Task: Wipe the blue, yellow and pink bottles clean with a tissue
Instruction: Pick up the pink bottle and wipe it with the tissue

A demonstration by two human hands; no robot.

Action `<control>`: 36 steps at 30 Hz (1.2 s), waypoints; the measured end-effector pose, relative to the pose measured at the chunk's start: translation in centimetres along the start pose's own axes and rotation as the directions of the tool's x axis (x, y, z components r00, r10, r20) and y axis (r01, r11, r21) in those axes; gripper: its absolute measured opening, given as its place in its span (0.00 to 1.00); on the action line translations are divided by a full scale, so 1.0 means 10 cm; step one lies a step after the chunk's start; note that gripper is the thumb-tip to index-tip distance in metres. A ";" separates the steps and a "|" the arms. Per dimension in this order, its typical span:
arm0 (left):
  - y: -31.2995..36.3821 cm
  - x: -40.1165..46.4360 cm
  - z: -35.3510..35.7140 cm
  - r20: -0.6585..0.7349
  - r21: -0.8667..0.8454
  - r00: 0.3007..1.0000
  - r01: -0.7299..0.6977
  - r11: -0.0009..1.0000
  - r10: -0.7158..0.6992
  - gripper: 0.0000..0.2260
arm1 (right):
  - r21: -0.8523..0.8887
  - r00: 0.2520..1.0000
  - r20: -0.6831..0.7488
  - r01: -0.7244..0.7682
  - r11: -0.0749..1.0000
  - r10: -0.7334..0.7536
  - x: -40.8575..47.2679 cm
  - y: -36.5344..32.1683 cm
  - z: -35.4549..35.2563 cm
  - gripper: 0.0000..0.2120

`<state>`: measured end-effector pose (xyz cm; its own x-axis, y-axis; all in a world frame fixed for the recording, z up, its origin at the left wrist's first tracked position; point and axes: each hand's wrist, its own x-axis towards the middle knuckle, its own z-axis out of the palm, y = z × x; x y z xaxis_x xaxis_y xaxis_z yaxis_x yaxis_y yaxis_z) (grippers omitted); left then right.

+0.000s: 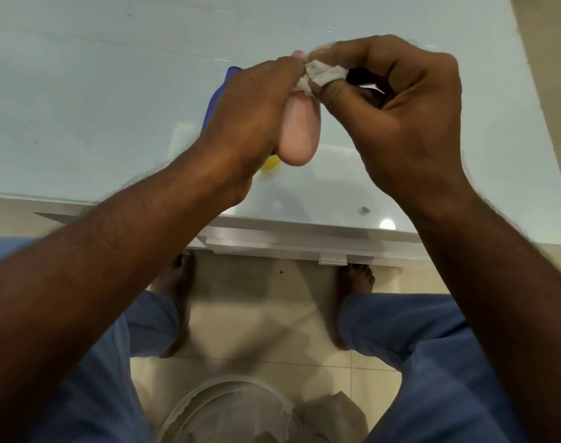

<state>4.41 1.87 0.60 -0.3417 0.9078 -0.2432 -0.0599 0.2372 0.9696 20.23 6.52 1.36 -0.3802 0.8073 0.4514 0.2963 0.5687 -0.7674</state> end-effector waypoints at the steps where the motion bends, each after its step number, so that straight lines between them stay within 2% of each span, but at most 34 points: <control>1: 0.00 0.00 -0.01 -0.008 -0.010 1.000 -0.022 1.000 0.022 0.16 | 0.001 1.000 0.010 -0.010 1.000 0.010 0.00 0.00 0.00 0.08; 6: 0.01 0.01 -0.04 -0.042 -0.143 0.999 -0.006 0.990 0.000 0.18 | 0.027 0.995 0.085 -0.048 0.998 0.046 0.00 -0.04 0.01 0.09; 9: 0.03 0.03 -0.05 -0.019 -0.079 1.000 -0.019 0.997 0.018 0.23 | 0.022 0.997 0.052 -0.058 0.998 0.056 -0.02 -0.03 0.00 0.09; 13: 0.02 0.00 -0.04 0.039 0.030 0.995 -0.092 0.995 0.091 0.22 | 0.064 0.996 -0.020 -0.081 0.995 0.083 0.01 0.02 -0.02 0.09; 17: 0.03 -0.03 -0.02 0.061 0.097 0.992 -0.114 0.989 0.108 0.25 | 0.141 0.992 -0.041 -0.109 0.984 0.115 0.03 0.04 -0.05 0.08; 20: 0.04 -0.06 -0.02 0.088 0.103 0.988 -0.137 0.985 0.129 0.23 | 0.188 0.990 -0.034 -0.130 0.974 0.139 0.04 0.04 -0.06 0.09; 26: 0.03 -0.06 -0.02 0.041 0.072 0.980 -0.197 0.978 0.195 0.18 | 0.220 0.987 0.011 -0.160 0.962 0.161 0.04 -0.01 -0.05 0.06; 31: 0.04 -0.01 -0.06 -0.050 -0.089 0.995 -0.090 0.992 0.086 0.13 | 0.142 0.987 0.111 -0.128 0.982 0.113 -0.01 -0.03 0.00 0.07; 33: 0.05 0.01 -0.10 -0.088 -0.096 0.994 -0.069 0.993 0.060 0.08 | 0.109 0.986 0.144 -0.105 0.988 0.089 -0.05 -0.05 0.03 0.06; 36: 0.04 0.03 -0.11 -0.089 -0.094 0.996 -0.025 0.995 0.017 0.08 | 0.068 0.991 0.133 -0.037 0.997 0.028 -0.07 -0.07 0.07 0.03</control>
<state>3.28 1.91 0.96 -0.4244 0.8775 -0.2234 -0.1391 0.1806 0.9737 19.64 5.41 1.27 -0.4852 0.7946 0.3649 0.2503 0.5261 -0.8128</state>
